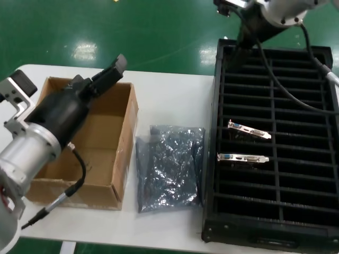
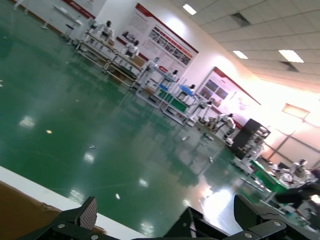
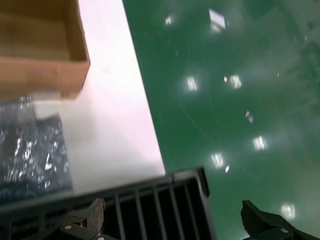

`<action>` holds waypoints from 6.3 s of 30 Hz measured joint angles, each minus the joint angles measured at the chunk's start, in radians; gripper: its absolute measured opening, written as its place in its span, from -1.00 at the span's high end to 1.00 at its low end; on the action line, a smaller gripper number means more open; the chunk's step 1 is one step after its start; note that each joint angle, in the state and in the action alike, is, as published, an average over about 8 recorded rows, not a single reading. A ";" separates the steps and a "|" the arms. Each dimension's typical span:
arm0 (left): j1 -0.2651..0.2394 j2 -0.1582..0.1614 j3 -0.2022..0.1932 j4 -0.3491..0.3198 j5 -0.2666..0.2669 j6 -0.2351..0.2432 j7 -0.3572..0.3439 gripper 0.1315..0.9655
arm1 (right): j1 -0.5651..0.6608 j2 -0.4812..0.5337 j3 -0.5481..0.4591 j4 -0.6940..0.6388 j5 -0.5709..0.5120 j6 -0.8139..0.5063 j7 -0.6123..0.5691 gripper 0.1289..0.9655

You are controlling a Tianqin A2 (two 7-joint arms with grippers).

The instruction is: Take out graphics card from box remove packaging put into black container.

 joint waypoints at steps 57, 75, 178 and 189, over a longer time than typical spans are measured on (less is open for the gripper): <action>-0.215 0.162 0.013 0.286 0.010 0.152 0.023 -1.00 | -0.164 0.000 0.000 -0.029 -0.014 -0.056 0.047 0.81; -0.225 0.144 0.038 0.263 -0.001 0.152 0.006 -1.00 | -0.165 0.028 0.048 0.069 -0.109 -0.229 0.177 0.99; 0.166 0.255 -0.334 0.002 0.303 0.114 0.262 -1.00 | -0.648 0.212 0.503 0.700 -0.105 0.231 0.146 0.58; 0.265 0.307 -0.400 -0.005 0.380 0.126 0.329 -1.00 | -0.881 0.230 0.639 0.828 0.040 0.362 0.011 0.03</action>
